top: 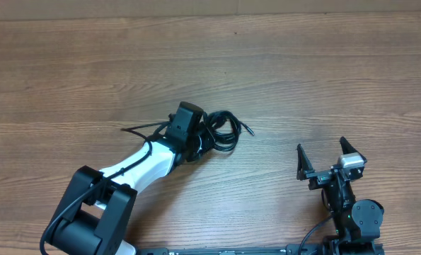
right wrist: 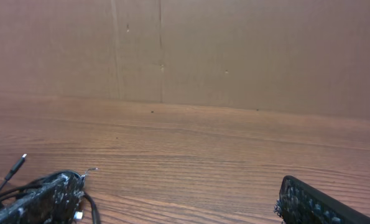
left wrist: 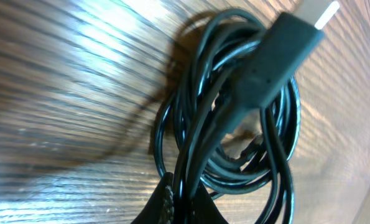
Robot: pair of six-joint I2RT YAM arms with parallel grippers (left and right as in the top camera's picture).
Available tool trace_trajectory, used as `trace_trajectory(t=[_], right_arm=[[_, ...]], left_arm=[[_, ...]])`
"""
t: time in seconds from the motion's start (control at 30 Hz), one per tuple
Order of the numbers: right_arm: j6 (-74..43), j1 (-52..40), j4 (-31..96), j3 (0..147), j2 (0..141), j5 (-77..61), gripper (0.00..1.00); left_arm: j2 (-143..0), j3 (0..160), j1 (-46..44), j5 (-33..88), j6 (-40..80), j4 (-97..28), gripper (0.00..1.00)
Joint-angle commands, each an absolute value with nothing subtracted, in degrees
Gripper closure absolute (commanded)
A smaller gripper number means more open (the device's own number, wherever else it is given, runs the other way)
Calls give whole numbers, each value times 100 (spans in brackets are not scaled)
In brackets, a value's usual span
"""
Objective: Untangle cables
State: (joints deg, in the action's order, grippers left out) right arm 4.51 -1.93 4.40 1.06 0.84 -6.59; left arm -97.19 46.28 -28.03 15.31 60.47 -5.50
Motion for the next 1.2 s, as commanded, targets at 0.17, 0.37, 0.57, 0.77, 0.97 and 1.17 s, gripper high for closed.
trace_trajectory(t=[0.17,0.37,0.57,0.77,0.97,1.17], right_arm=[[458,-217,419,45,16,-604,0],[458,-217,421,45,16,-604,0],[458,-217,421,45,16,-604,0],[458,-217,419,45,16,-604,0],[458,-217,421,45,16,-604,0],[458,-217,419,45,16,-604,0]], left_arm=[[-9129,4716,-2777,1885,4222,-1494,96],[-8407,4716,-2777,1245,4569,-2327,96],[-7778,4716,-2777,762,4584,-2580,82],[-7616,4716,-2777,526,4045,-2674,50],[-7640,4716,-2779,447,1500,-2222,14],[-7697,4713,-2777,447,-1028,-1653,14]])
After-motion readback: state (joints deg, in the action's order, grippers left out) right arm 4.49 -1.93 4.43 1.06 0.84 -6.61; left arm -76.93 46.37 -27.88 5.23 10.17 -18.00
